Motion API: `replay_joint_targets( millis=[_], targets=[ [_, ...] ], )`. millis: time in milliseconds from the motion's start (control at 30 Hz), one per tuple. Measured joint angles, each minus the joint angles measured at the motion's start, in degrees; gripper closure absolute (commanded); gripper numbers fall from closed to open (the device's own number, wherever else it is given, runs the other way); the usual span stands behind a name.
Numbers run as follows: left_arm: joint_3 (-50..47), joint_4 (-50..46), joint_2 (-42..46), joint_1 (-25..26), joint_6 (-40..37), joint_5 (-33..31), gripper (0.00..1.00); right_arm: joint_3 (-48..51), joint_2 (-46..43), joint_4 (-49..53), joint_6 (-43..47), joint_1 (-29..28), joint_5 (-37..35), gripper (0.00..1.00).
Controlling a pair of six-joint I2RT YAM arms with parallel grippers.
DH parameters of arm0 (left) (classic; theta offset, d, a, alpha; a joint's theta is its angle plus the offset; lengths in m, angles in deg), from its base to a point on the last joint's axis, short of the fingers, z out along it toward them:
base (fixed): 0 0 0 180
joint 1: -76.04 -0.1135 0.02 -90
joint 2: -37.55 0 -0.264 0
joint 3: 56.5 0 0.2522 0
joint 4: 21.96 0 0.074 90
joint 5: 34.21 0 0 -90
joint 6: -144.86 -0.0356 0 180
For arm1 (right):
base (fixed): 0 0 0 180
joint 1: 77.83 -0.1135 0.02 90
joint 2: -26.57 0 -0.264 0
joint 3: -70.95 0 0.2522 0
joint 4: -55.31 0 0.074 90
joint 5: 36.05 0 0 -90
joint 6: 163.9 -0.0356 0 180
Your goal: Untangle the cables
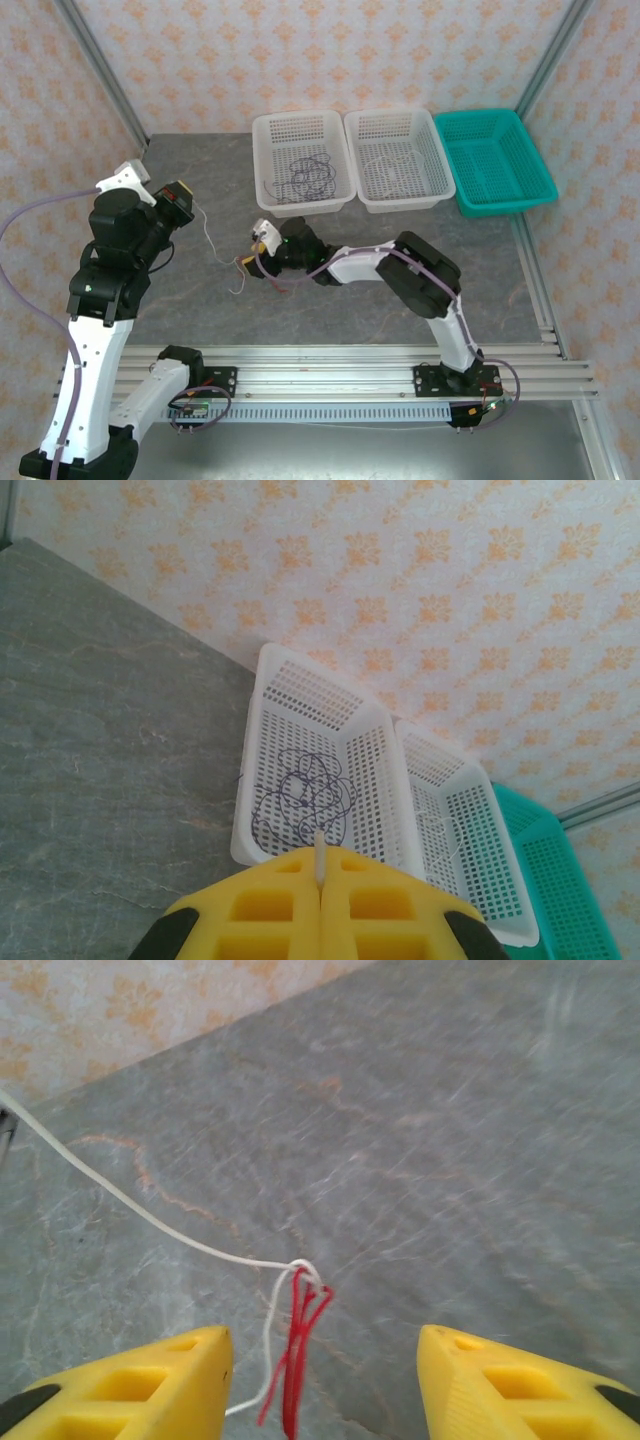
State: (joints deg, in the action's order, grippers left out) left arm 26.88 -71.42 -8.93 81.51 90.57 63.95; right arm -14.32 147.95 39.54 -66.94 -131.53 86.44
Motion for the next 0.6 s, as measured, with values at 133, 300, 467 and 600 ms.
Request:
replay_joint_targets(
  millis=[133,300,467,600],
  targets=[
    [-0.1,0.5,-0.3,0.0,0.3,0.5,1.00,-3.0,3.0,2.0,-3.2,-0.8,2.4,0.81],
    [-0.3,0.5,-0.5,0.0,0.3,0.0,1.00,-2.8,3.2,2.8,-5.7,-1.3,0.6,1.00],
    [-0.3,-2.4,-0.5,0.0,0.5,-6.7,1.00,5.6,-1.4,2.6,-8.5,-0.7,-5.8,1.00],
    [-0.3,-4.9,-0.4,-0.1,0.5,-12.8,1.00,16.6,-10.4,2.2,-13.1,1.8,-12.2,1.00]
  ],
)
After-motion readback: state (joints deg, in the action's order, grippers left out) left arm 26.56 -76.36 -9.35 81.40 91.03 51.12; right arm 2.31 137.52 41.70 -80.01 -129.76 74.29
